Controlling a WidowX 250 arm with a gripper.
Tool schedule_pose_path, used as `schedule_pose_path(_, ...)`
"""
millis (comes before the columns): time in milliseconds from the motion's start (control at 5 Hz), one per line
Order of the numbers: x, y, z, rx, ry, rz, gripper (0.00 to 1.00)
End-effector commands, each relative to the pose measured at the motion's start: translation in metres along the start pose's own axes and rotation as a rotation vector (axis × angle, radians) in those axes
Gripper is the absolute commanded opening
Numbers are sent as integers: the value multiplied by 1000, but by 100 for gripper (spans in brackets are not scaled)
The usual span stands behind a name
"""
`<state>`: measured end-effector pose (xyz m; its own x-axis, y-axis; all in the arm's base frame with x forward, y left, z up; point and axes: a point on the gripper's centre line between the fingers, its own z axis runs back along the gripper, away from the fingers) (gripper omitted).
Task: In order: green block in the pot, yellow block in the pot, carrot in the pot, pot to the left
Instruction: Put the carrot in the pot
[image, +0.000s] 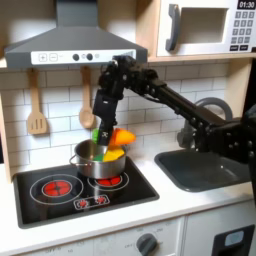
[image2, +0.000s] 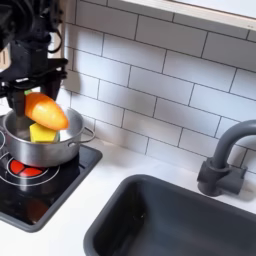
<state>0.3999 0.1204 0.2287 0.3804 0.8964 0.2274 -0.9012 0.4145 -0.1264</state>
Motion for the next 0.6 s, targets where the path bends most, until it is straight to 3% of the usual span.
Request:
schedule_pose_path(0,18,3,-4,-24,-18,79,0)
schedule_pose_path(400,28,-7,-27,-29,-46,128,0)
